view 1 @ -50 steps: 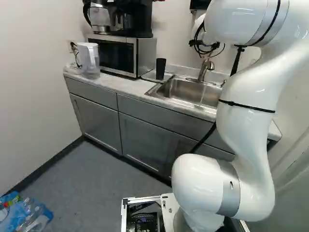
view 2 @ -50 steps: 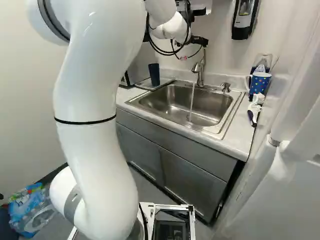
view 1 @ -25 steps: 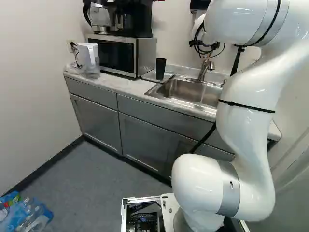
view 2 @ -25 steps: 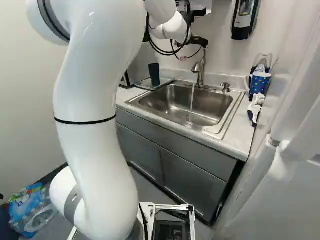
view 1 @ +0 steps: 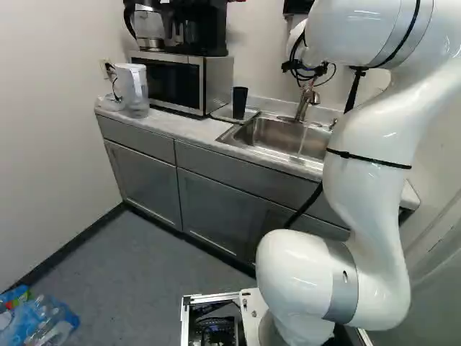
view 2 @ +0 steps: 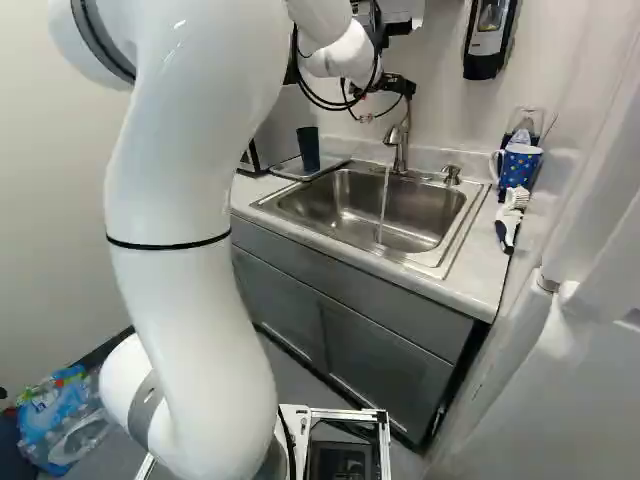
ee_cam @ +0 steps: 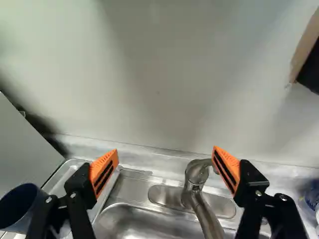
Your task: Rinse the cup and place it in the tray
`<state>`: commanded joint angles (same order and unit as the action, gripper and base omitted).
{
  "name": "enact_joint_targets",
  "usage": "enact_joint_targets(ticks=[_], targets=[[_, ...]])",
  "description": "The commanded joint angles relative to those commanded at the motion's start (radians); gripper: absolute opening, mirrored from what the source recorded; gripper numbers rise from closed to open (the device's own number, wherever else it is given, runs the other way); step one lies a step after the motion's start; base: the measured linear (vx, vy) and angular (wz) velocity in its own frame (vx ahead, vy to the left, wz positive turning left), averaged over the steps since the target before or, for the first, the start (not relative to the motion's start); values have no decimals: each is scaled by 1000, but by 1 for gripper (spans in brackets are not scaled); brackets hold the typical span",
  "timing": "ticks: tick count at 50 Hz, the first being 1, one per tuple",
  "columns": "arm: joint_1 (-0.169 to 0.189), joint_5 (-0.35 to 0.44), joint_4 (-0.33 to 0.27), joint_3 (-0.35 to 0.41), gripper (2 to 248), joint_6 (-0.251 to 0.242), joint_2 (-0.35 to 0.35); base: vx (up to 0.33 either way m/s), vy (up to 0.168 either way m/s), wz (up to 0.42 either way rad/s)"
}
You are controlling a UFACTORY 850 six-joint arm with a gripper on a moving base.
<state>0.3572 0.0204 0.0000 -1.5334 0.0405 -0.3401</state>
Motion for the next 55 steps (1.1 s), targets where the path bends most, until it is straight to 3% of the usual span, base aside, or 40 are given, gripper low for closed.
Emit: enact_joint_targets(ticks=[26,55], targets=[[3,-56,0,19,247,0,17,0,0,0],[3,-58,0,19,247,0,17,0,0,0]])
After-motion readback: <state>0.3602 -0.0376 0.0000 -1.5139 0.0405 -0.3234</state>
